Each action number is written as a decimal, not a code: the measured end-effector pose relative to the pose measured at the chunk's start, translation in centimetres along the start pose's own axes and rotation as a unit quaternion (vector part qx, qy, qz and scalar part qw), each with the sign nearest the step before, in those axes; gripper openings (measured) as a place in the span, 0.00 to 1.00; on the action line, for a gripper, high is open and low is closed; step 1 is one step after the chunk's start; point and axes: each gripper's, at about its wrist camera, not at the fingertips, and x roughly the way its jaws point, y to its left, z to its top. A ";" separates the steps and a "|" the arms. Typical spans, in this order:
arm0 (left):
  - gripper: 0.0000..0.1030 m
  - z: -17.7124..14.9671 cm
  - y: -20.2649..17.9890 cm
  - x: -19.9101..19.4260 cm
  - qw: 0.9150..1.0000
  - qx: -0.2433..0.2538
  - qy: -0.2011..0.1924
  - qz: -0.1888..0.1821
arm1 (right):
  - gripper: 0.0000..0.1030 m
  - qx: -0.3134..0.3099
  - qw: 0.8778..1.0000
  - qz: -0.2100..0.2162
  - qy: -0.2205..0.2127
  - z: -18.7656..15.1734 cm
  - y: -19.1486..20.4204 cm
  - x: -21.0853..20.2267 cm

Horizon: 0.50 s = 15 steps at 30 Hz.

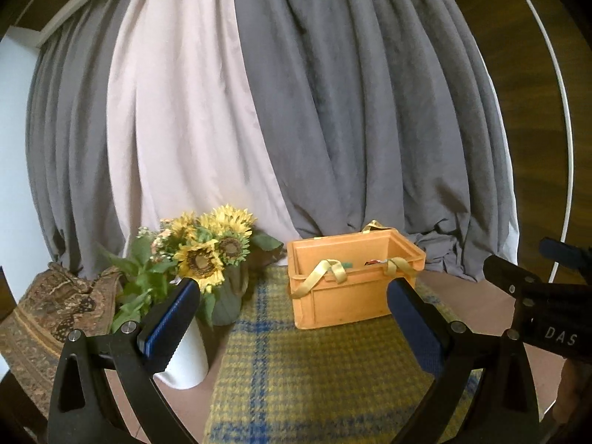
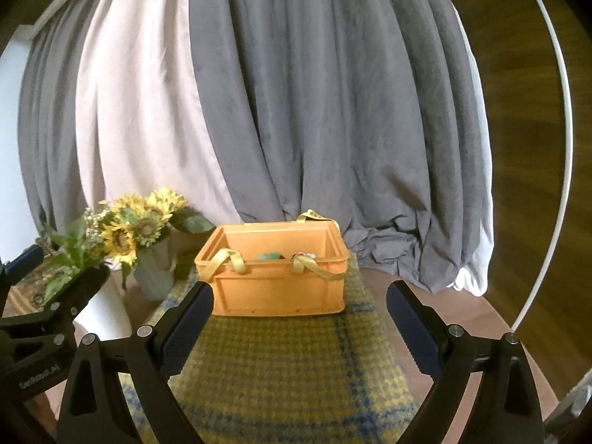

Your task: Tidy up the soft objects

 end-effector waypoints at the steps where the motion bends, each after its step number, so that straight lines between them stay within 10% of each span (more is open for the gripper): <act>1: 1.00 -0.2 -0.1 -0.9 1.000 0.000 -0.001 0.004 | 0.93 0.001 1.000 0.002 -0.002 -0.2 -0.1 -0.7; 15: 1.00 -2.4 -1.2 -9.5 1.000 -0.015 -0.002 0.002 | 0.93 -0.001 1.000 0.009 -0.013 -2.9 -0.9 -8.9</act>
